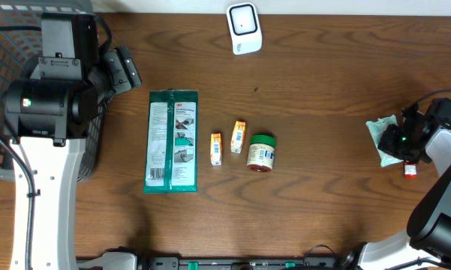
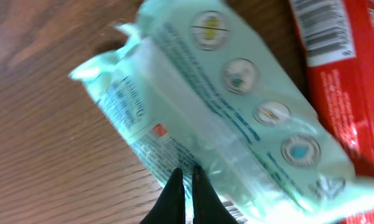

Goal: Scan the item barcode
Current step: 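Open the right gripper and release the wipes pack on the table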

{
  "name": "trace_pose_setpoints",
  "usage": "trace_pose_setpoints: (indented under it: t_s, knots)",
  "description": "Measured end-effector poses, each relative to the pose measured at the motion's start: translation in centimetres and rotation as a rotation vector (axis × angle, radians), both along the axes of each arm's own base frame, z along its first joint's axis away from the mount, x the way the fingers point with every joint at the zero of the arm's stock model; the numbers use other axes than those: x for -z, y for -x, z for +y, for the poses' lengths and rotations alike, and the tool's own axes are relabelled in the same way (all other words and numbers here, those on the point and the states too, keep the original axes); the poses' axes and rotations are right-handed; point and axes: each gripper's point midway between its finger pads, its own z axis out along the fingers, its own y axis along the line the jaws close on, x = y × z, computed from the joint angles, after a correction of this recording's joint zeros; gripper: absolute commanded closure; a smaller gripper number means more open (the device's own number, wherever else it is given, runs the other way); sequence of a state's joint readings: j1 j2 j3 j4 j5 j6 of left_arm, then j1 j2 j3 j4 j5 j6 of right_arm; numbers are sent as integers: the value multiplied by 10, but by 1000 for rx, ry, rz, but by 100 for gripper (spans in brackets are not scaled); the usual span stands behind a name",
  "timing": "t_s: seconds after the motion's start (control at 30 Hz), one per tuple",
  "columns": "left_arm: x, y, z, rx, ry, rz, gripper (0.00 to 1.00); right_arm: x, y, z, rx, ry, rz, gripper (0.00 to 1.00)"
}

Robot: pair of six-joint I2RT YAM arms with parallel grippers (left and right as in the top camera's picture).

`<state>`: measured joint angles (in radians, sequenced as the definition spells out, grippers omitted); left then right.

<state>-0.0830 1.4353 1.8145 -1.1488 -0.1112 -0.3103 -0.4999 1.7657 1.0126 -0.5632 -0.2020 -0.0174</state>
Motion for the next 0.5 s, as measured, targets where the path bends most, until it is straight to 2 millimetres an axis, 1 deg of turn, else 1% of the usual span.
trace_pose_setpoints:
  t_s: [0.13,0.23,0.37,0.5]
  knots:
    - [0,0,0,0,0,0,14,0,0,0,18,-8,0,94]
    - [0,0,0,0,0,0,14,-3,-5,10,15,-67,-28,91]
    - [0,0,0,0,0,0,14,-11,-14,34,-10,-201,-90,92]
    - [0,0,0,0,0,0,14,-28,-21,60,-34,-287,-129,86]
